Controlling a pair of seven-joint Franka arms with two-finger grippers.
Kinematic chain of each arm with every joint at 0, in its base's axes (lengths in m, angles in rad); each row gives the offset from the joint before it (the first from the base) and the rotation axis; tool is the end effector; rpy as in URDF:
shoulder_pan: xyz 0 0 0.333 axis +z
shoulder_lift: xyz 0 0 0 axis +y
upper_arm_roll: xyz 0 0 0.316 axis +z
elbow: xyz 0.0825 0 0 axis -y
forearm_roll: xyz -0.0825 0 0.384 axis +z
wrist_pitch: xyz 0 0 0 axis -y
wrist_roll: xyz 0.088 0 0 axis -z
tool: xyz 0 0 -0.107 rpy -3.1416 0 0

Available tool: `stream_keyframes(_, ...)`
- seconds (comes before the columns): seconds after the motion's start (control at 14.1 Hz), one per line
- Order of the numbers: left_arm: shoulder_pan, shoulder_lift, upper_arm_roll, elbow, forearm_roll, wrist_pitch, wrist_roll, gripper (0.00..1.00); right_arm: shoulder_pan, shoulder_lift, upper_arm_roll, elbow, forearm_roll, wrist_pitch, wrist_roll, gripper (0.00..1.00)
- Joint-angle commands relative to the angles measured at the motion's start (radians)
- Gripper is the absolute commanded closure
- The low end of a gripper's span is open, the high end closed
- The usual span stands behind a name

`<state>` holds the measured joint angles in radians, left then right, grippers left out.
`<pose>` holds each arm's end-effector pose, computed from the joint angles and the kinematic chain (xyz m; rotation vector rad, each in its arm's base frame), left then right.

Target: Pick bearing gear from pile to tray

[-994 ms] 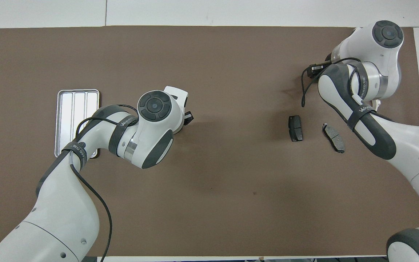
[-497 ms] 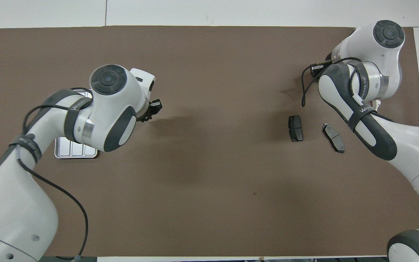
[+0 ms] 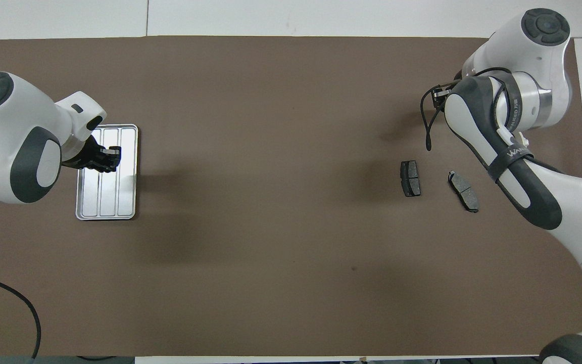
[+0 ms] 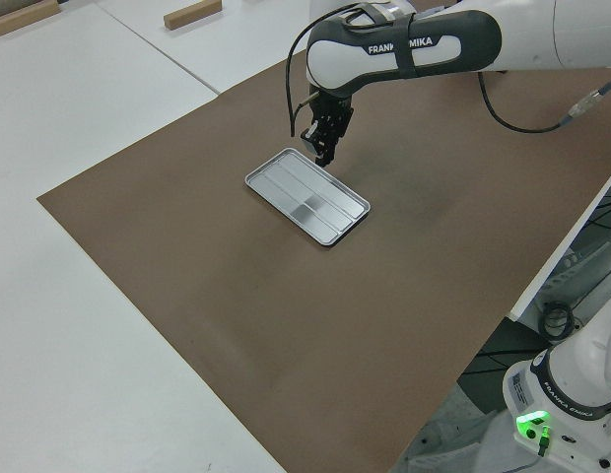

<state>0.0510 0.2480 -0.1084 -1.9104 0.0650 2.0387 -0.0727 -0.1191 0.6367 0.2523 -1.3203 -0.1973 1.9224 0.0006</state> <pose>0.5969 -0.0280 0.3590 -3.0992 0.0244 0.1795 0.7243 0.0424 0.3697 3.0959 0.2413 -0.0193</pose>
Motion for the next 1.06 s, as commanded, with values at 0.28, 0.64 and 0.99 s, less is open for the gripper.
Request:
stream_keyframes(0.28,0.073,-0.101,-0.011,-0.248,-0.047,0.185,0.117,0.98,0.266,-0.193,0.028,0.061,0.149,-0.266,0.602,1.00)
stream_keyframes(0.64,0.084,-0.118,-0.011,-0.297,-0.091,0.236,0.163,0.90,0.499,-0.151,0.030,0.038,0.170,-0.079,1.166,1.00)
stream_keyframes(0.99,0.084,-0.125,-0.010,-0.335,-0.091,0.296,0.171,0.90,0.616,-0.013,0.024,-0.025,0.077,0.127,1.355,1.00)
